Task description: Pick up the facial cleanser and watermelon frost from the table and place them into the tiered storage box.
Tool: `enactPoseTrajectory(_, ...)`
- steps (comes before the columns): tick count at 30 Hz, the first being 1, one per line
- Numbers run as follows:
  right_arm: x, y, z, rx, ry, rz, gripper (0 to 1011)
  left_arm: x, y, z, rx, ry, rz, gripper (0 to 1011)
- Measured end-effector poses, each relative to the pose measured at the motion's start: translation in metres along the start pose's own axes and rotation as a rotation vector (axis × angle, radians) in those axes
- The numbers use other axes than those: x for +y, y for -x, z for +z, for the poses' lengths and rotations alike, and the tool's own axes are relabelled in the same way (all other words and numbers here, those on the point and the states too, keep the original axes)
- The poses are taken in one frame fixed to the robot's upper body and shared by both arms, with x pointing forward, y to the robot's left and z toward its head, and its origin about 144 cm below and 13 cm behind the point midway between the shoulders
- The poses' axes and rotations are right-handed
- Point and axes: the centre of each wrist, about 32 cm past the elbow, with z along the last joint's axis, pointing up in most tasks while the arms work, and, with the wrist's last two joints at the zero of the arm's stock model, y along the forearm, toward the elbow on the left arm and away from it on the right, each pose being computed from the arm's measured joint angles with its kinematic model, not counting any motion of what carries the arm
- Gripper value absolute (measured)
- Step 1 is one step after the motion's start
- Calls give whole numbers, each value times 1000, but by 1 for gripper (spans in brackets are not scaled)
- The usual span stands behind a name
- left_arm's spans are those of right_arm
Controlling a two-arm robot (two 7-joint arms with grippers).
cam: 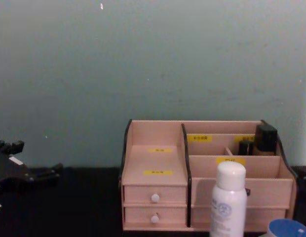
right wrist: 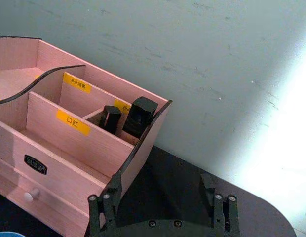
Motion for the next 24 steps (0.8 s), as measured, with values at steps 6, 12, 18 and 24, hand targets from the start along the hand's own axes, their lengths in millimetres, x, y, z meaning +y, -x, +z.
enactPoseTrajectory(6, 0, 0, 0, 0, 0, 0, 1003, 0, 0, 0, 0, 0, 0, 1001)
enactPoseTrajectory(12, -4, -4, 0, 8, -20, -18, 1002, 0, 0, 0, 0, 0, 0, 1001)
enactPoseTrajectory(18, -14, -11, 6, 31, -32, -4, 1002, 0, 0, 0, 0, 0, 0, 1001)
enactPoseTrajectory(24, -33, -21, 19, 53, -44, 95, 1002, 0, 0, 0, 0, 0, 0, 1001)
